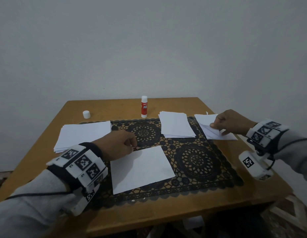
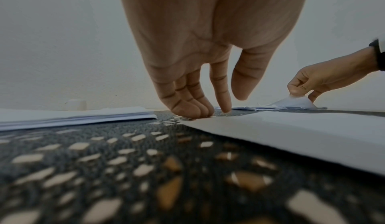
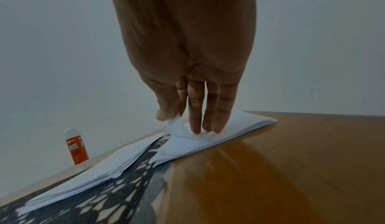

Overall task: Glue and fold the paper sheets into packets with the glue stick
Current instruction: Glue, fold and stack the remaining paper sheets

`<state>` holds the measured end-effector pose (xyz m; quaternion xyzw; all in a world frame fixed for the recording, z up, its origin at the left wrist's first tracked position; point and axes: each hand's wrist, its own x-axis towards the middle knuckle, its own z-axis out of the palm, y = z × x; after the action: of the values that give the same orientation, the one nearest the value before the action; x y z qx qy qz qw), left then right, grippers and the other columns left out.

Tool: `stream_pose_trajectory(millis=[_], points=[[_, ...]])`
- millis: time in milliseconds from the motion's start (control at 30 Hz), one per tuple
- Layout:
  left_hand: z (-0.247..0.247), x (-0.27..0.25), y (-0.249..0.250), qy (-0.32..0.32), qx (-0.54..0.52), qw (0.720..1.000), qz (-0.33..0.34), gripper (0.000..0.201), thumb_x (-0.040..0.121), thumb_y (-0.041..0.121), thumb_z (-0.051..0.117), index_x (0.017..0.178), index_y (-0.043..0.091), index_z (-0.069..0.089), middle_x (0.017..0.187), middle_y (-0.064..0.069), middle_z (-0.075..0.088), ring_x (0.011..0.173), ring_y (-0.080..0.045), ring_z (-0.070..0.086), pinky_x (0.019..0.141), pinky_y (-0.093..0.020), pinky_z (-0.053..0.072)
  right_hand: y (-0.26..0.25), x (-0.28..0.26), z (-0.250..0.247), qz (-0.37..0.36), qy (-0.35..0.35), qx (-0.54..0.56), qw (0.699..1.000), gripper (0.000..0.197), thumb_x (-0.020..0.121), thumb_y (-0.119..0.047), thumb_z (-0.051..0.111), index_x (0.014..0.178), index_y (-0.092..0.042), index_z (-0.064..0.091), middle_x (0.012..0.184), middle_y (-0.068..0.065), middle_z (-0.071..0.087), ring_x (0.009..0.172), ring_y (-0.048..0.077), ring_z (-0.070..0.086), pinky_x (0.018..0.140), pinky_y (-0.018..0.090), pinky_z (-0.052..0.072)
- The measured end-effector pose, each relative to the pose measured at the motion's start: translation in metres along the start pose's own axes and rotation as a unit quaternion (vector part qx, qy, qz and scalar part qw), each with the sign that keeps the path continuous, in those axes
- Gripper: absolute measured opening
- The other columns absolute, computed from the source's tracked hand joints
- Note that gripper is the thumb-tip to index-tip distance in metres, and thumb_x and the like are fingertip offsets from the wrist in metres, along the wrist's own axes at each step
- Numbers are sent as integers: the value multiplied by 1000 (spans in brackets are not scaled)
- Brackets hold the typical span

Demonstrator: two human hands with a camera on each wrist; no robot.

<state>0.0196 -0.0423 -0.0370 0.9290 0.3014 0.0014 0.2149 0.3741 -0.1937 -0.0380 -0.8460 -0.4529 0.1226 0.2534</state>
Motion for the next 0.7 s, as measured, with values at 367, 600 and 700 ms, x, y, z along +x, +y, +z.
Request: stream_pose_trajectory(millis=[367, 600, 700], points=[[0, 0, -1, 1, 2, 1000, 1, 20, 93, 12, 53, 110, 19, 62, 98, 5, 57, 88, -10, 51, 64, -8, 35, -6, -2, -2, -20, 59, -75, 995, 23, 81, -4, 68, 60, -7, 60, 64, 5, 65, 57, 21, 65, 52, 23, 48], [0, 0, -1, 2, -2, 1000, -3, 19, 94, 13, 53, 109, 19, 62, 98, 5, 57, 89, -10, 52, 64, -8, 35, -15, -6, -1, -4, 52, -82, 995, 20, 73, -2, 77, 62, 7, 63, 61, 11, 65, 53, 21, 60, 56, 26, 48], [0, -1, -1, 2, 1, 1000, -1, 20, 93, 13, 53, 109, 19, 62, 99, 5, 57, 90, -10, 51, 65, -9, 35, -14, -7, 7, 72, 7, 12, 997, 24, 79, -4, 75, 64, 5, 58, 62, 15, 60, 55, 25, 58, 53, 29, 51]])
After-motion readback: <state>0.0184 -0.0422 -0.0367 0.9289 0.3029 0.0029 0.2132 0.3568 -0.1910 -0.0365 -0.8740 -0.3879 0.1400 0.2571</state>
